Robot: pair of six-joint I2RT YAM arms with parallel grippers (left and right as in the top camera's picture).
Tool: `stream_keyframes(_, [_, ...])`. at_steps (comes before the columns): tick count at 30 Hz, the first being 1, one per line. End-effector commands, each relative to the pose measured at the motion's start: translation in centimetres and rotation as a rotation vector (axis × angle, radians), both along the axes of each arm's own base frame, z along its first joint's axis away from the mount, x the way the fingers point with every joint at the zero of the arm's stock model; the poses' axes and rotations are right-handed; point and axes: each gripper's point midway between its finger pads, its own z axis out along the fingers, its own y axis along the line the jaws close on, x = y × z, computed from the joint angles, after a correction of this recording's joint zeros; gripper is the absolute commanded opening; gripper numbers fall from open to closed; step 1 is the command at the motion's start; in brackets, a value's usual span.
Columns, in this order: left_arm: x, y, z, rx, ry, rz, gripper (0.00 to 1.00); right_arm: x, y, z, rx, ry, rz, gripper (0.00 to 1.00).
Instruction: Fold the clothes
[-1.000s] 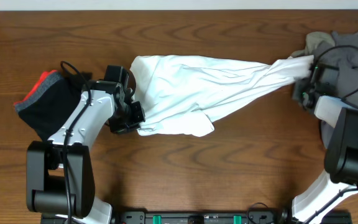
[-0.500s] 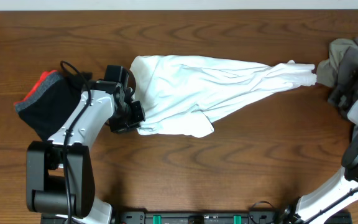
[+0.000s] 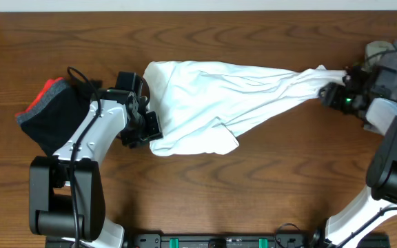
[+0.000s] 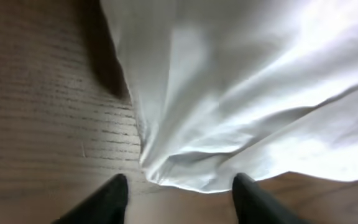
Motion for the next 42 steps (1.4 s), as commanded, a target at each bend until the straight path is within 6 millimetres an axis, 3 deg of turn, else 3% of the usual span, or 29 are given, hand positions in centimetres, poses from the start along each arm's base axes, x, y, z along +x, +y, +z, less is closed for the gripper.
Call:
stream_keyframes(1, [0.5,0.1,0.5,0.007,-0.031,-0.046,0.61,-2.5,2.9,-2.8,0.06,0.122,0.047,0.68])
stream_keyframes(7, [2.6,-1.2,4.5,-0.056,-0.164,-0.068,0.62,-4.4,2.4,-2.2,0.002,0.206,0.021,0.68])
stream_keyframes(10, [2.4,-2.4,6.0,-0.089,-0.207,-0.096,0.62,-5.0,1.9,-0.1,-0.038,0.205,0.005,0.7])
stream_keyframes(13, [1.8,-4.3,6.4,-0.099,-0.219,-0.159,0.65,-5.5,1.5,3.0,-0.075,0.172,-0.009,0.71])
stream_keyframes(19, [1.1,-7.9,4.4,0.006,-0.289,-0.401,0.7,-7.3,3.0,8.9,-0.092,0.109,0.006,0.71])
stream_keyframes(23, [0.5,-10.0,2.7,0.066,-0.309,-0.569,0.71,-8.8,3.8,10.9,-0.1,0.105,0.015,0.71])
stream_keyframes(26, [0.4,-11.2,1.3,0.105,-0.326,-0.705,0.71,-9.5,4.0,11.3,-0.097,0.114,0.016,0.7])
stream_keyframes(33, [1.4,-10.3,-2.2,0.244,-0.293,-0.731,0.71,-10.4,4.3,11.0,-0.085,0.156,0.018,0.63])
stream_keyframes(40, [1.4,-10.3,-3.8,0.25,-0.262,-0.737,0.71,-10.4,4.3,11.0,-0.085,0.155,0.018,0.63])
stream_keyframes(42, [1.4,-10.3,-4.1,0.251,-0.258,-0.737,0.65,-10.4,4.3,11.0,-0.085,0.154,0.018,0.62])
